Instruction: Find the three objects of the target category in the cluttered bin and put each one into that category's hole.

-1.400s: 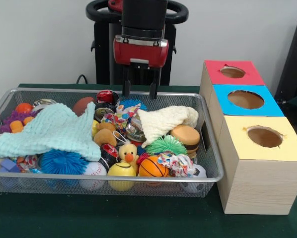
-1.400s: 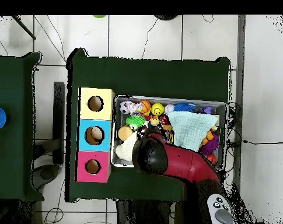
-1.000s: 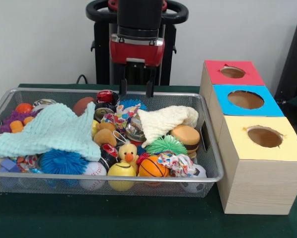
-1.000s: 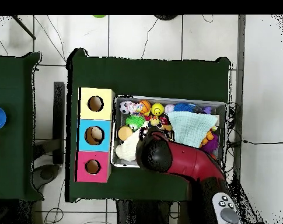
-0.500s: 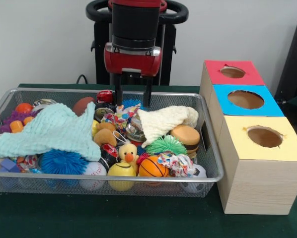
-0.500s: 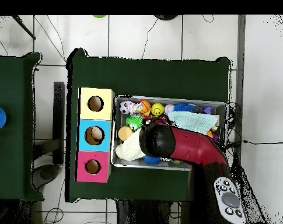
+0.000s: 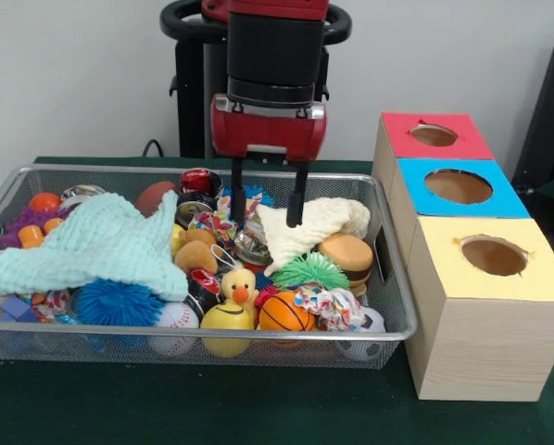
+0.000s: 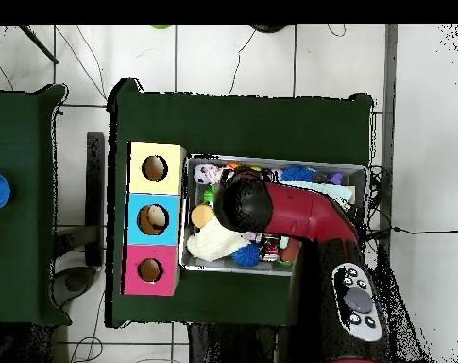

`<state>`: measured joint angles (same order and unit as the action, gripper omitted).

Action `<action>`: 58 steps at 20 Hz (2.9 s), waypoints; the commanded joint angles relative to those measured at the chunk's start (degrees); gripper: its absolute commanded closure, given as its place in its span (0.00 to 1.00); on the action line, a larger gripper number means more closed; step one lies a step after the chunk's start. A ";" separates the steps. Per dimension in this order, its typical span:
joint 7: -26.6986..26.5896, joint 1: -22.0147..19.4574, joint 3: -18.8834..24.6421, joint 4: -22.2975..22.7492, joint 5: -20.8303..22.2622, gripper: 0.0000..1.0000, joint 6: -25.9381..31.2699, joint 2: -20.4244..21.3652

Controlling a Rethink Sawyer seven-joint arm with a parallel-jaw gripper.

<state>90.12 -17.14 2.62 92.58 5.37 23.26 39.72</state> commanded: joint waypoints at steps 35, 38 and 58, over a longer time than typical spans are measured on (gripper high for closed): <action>7.93 6.64 0.40 -17.58 -3.98 0.00 5.63 -17.99; 7.77 6.63 0.75 -17.25 -4.29 0.00 6.63 -17.32; 7.22 6.19 0.78 -11.38 -3.63 0.00 8.10 -11.75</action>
<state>90.14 -10.03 2.05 75.88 2.49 26.22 26.40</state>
